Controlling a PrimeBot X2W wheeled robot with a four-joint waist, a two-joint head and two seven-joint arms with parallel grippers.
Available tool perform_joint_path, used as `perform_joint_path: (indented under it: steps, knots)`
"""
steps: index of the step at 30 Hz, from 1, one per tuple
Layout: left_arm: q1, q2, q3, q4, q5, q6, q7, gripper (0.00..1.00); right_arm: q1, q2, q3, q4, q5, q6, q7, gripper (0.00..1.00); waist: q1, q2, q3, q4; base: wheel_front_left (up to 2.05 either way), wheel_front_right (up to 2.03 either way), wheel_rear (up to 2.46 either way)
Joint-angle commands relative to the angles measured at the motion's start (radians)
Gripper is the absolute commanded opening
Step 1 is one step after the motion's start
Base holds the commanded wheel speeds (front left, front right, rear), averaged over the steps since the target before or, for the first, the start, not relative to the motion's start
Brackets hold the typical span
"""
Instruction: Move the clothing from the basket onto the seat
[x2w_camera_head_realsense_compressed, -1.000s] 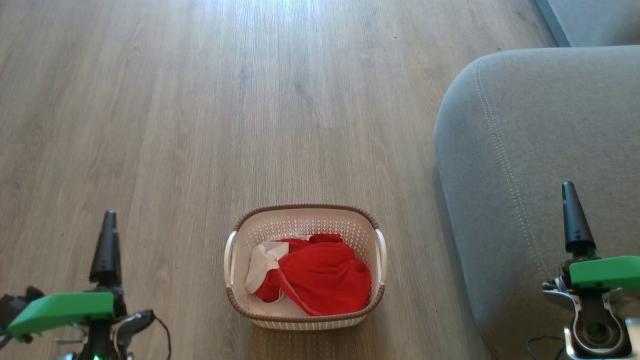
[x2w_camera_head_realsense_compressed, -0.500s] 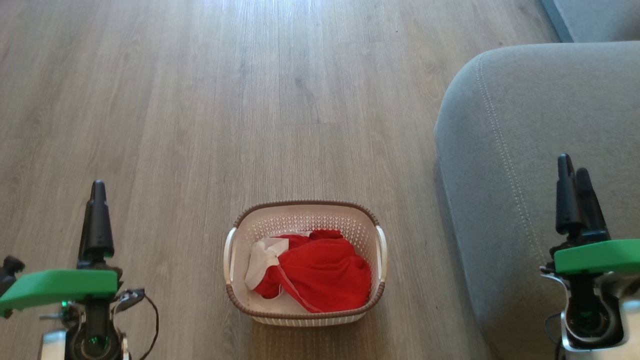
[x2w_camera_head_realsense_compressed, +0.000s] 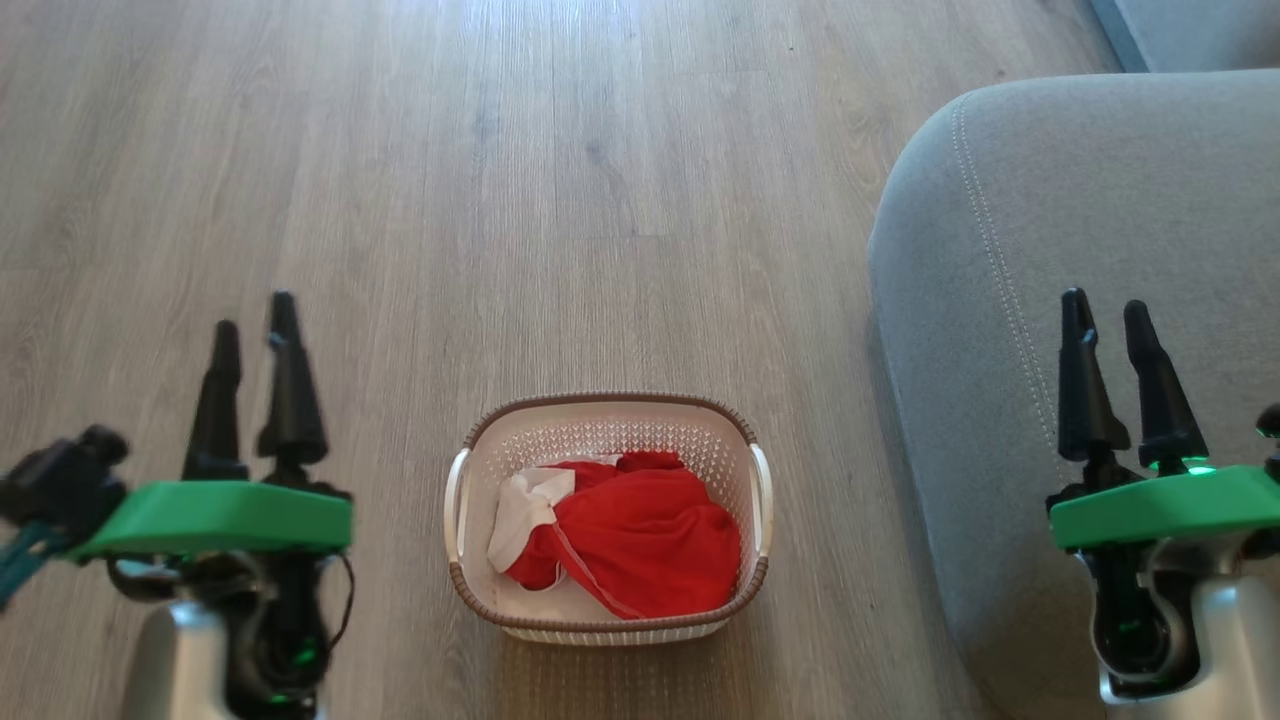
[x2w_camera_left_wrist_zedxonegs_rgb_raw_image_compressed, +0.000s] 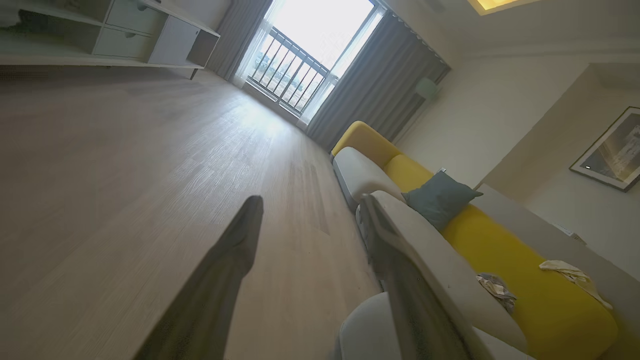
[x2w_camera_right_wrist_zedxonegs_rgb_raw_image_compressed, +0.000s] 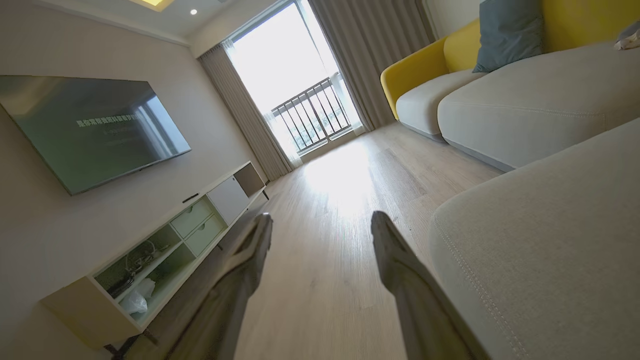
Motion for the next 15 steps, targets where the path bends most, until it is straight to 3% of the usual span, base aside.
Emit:
perform_joint_path:
  steps: [1, 9, 15]
  knots:
    - [-0.056, 0.011, -0.007, -0.056, 0.061, 0.017, -0.014, 1.0, -0.058, 0.0, 0.021, -0.05, -0.049, 0.0, -0.015, 1.0, 0.0, 0.0, 0.0, 0.0, 0.0, 0.0, 0.0]
    - [-0.06, 0.037, -0.133, -0.068, 0.251, 0.098, -0.038, 1.0, -0.055, 0.0, 0.051, -0.049, -0.168, 0.0, -0.038, 1.0, 0.0, 0.0, -0.001, -0.002, 0.0, 0.0, 0.0]
    - [-0.071, 0.095, -0.258, -0.056, 0.336, 0.212, -0.055, 1.0, -0.056, 0.0, 0.081, -0.039, -0.26, 0.0, -0.056, 1.0, 0.0, 0.0, -0.002, -0.003, 0.0, 0.0, 0.0]
